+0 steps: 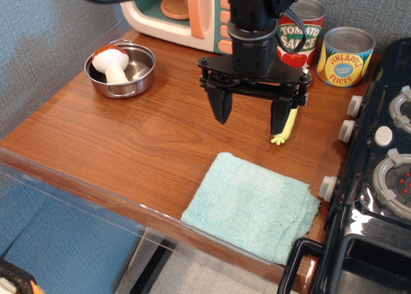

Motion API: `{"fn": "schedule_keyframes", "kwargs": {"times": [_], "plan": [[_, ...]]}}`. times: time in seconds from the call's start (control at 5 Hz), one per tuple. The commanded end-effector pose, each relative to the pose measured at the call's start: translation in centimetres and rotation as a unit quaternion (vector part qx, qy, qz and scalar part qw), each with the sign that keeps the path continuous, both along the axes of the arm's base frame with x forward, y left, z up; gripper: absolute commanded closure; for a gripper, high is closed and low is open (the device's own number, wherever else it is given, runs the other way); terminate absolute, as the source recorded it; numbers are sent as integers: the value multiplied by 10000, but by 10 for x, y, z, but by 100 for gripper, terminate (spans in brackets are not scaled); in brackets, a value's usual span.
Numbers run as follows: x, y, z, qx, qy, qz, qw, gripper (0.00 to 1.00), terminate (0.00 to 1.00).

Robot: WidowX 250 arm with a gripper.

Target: Move the corn cob to the edge of the counter.

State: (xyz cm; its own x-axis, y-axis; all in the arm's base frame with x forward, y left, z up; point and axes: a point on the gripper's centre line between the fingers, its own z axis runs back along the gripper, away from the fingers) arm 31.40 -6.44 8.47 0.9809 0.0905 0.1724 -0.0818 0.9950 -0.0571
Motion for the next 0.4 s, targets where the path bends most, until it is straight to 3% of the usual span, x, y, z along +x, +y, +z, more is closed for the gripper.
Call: {"fn": "schedule_keyframes", "kwargs": {"times": [0.0,0.2], "plan": [[67,-2,-13,-206,-245,537,9980,0,0],[87,-4,-34,-307,-221,734,9966,0,0]]}}
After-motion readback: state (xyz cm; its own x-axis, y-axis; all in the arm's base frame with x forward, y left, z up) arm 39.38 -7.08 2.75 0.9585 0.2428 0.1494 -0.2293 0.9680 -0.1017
